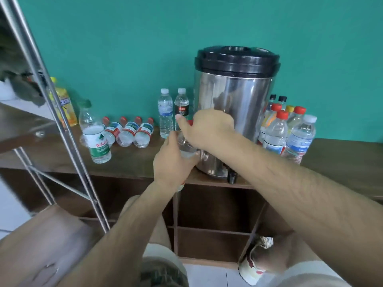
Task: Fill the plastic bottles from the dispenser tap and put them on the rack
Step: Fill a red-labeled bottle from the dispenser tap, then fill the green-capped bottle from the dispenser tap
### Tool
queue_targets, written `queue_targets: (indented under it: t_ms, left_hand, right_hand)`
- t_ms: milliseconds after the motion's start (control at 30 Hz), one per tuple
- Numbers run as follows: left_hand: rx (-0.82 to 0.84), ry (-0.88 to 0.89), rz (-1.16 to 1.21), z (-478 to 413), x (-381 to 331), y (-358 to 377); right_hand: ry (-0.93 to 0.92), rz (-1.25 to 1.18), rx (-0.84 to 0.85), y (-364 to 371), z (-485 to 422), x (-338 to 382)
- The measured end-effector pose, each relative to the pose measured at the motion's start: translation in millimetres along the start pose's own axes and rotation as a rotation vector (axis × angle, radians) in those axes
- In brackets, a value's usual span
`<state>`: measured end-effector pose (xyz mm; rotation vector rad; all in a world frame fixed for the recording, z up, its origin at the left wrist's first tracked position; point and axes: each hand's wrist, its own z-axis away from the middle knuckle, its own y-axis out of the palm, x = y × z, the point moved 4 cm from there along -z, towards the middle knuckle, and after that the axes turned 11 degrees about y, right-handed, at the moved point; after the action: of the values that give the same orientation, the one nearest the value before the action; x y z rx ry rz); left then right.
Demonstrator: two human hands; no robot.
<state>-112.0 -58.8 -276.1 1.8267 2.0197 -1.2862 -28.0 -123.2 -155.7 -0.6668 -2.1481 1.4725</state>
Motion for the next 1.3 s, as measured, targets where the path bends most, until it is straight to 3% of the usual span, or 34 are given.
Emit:
queue_targets:
  t_ms: [167,300,433,633,767,1000,1200,1300]
  left_hand:
    - [0.057,-0.066,0.099,-58,35,-17]
    - [0.027,-0.16,0.159,-86,65,-8]
    - [0.026,-0.221,0.183,-108,93,4]
    - [0.126,-0.243,0.059,-139,120,15]
    - [0.066,-0.187,0.23,-145,143,28]
    - [0.063,-0.142,0.23,-155,162,54]
    - [0.104,-0.141,0.238,-144,162,48]
    - [-0.006,-0.185,0.141,-126,165,22]
  right_hand:
    - [-0.01,-0.758,0.087,56,-2,14]
    - [0.115,-1.016,0.066,132,-5,19]
    - [0.133,-1.023,0.161,184,-20,39]
    - [0.279,-0.962,0.08,212,-61,59]
    - [0.356,-0.976,0.007,223,-83,70]
    - [0.457,-0.919,-0.03,234,-124,77]
    - [0.379,-0.996,-0.021,233,-113,76]
    - [0.282,-0.959,-0.142,228,-86,79]
